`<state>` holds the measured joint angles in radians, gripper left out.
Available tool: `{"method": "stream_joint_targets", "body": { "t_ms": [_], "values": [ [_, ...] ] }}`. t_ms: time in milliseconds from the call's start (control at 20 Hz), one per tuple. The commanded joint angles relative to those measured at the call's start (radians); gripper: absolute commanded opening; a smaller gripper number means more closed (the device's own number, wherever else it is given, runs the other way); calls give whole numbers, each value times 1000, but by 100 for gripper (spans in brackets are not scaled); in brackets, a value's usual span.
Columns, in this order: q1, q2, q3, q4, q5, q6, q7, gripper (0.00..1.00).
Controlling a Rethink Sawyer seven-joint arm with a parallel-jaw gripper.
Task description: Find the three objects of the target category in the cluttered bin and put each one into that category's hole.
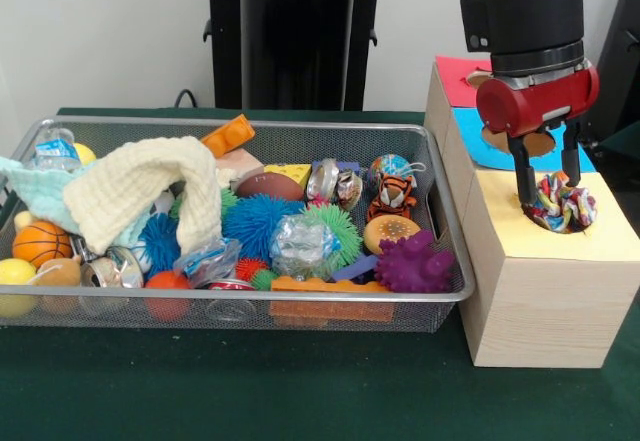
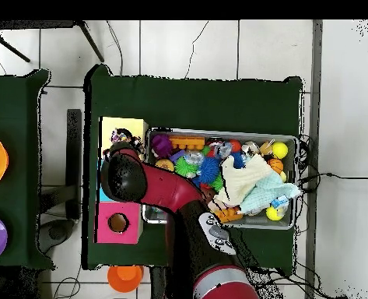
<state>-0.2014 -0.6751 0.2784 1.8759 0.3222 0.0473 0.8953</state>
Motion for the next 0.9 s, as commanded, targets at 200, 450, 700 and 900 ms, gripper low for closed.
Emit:
{"method": "stream_joint_targets", "body": {
  "t_ms": [200, 450, 700, 900],
  "values": [
    [-8, 30, 5, -57, 3, 83, 219, 100],
    [-38, 14, 42, -41, -3, 72, 222, 100],
    [-46, -28, 52, -25, 2, 94, 227, 100],
    [-53, -37, 60, 4, -12, 71, 230, 100]
  ]
}}
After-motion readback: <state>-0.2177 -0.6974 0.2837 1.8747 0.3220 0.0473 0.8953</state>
